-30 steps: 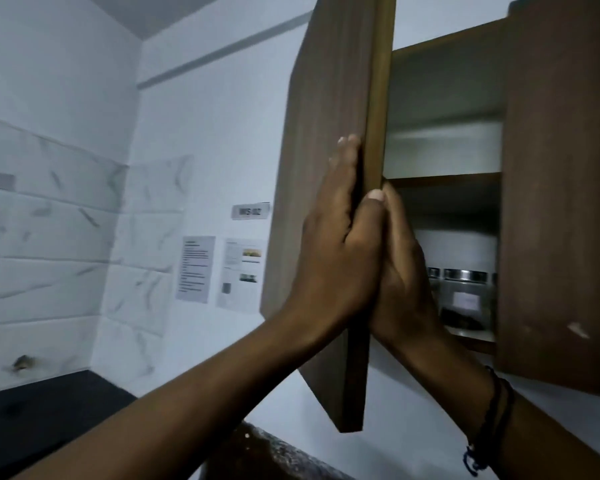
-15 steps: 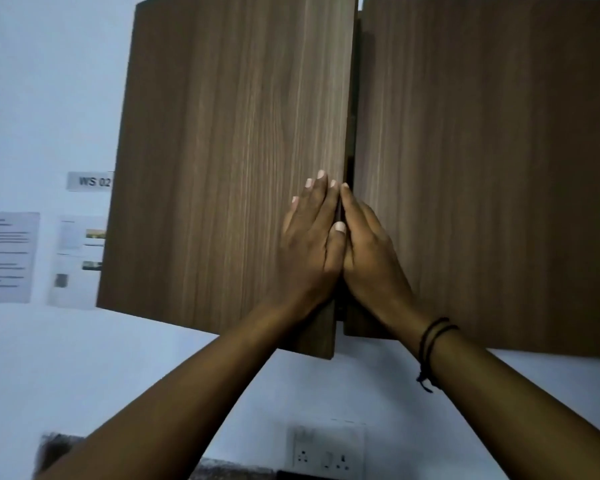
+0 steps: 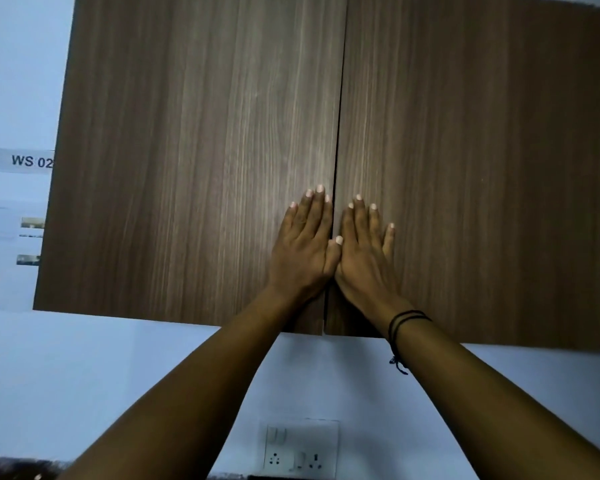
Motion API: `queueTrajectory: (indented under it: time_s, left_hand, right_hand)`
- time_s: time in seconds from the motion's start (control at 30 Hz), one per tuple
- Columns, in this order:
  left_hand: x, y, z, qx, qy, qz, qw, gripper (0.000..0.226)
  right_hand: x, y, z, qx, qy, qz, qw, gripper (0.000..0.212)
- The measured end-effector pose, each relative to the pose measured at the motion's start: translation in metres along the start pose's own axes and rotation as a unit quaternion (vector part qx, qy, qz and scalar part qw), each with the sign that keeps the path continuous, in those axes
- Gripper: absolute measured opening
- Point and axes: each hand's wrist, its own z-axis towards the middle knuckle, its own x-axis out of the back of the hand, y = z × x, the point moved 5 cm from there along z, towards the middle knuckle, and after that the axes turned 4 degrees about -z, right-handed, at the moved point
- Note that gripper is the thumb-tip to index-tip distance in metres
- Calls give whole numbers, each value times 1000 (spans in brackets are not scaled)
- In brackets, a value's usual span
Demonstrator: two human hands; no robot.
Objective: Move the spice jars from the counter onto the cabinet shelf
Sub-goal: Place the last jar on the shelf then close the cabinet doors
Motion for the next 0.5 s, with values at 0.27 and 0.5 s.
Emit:
queueTrajectory:
  time_s: [0.27,0.5]
  left_hand:
    - [-17,-6,-5,-12,-18,72,997,68]
    - [-18,-5,-5,-13,-17,71,997,68]
  right_hand:
    - [-35,15,8,22,46,-27,998,65]
    - [-44,18,6,11,99,-33,994,63]
